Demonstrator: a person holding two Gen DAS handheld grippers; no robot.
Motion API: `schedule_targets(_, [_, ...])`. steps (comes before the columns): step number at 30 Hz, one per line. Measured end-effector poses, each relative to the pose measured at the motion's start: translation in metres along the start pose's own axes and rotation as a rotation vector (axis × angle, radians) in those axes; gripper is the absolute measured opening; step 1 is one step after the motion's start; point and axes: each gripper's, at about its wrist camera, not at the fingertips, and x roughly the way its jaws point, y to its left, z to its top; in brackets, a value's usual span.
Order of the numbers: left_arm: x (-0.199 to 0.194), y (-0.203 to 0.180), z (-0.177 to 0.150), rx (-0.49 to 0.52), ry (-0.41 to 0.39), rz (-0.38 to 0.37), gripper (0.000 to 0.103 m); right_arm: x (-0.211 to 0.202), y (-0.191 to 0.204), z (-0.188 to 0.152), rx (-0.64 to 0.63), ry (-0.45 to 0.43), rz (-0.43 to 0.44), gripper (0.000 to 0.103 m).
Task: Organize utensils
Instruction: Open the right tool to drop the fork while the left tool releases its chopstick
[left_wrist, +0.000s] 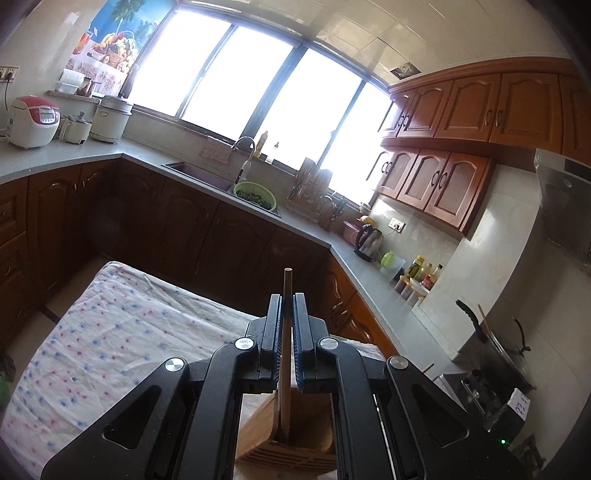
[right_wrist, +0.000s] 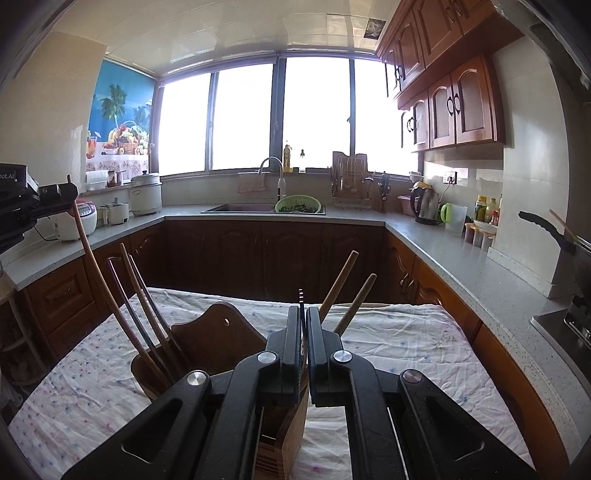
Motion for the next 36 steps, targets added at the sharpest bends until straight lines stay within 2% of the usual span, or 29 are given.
schedule_targets(10, [0.032,-0.003,-0.044,0.065,0.134,-0.002,0.005,0.015,0.001,-0.013,0.007,0.066,0.041,0.003])
schedule_targets(13, [0.03,-0.009,-0.048,0.103,0.123,0.017,0.005,0.015,0.001,-0.014,0.008,0.074,0.05,0.003])
schedule_targets(21, [0.03,-0.009,-0.049,0.104,0.157,0.017,0.005,0.015,-0.003,-0.013,0.035,0.096,0.067,0.005])
schedule_targets(23, [0.031,-0.008,-0.05,0.1,0.167,0.022,0.012,0.015,-0.002,-0.013,0.041,0.1,0.069,0.007])
schedule_targets(25, [0.029,-0.007,-0.05,0.092,0.166,0.031,0.032,0.012,-0.002,-0.012,0.053,0.098,0.075,0.007])
schedule_targets(26, [0.026,-0.006,-0.05,0.091,0.161,0.033,0.034,0.01,-0.002,-0.012,0.057,0.095,0.075,0.01])
schedule_targets(27, [0.024,-0.006,-0.05,0.09,0.156,0.032,0.037,0.008,-0.003,-0.011,0.062,0.091,0.076,0.015])
schedule_targets(29, [0.02,-0.007,-0.049,0.086,0.153,0.033,0.049,0.003,-0.004,-0.009,0.075,0.079,0.083,0.023])
schedule_targets(30, [0.017,-0.006,-0.048,0.081,0.146,0.035,0.059,0.0,-0.005,-0.007,0.081,0.073,0.086,0.028])
schedule_targets(32, [0.009,-0.006,-0.047,0.079,0.133,0.035,0.066,-0.006,-0.007,-0.004,0.089,0.059,0.087,0.038])
schedule_targets(34, [0.001,-0.006,-0.046,0.083,0.124,0.049,0.085,-0.012,-0.009,-0.002,0.102,0.044,0.085,0.046])
schedule_targets(35, [-0.004,-0.005,-0.047,0.084,0.115,0.059,0.089,-0.016,-0.01,-0.001,0.111,0.037,0.082,0.05])
schedule_targets(36, [-0.009,-0.004,-0.047,0.085,0.108,0.074,0.096,-0.019,-0.012,0.0,0.119,0.032,0.075,0.059])
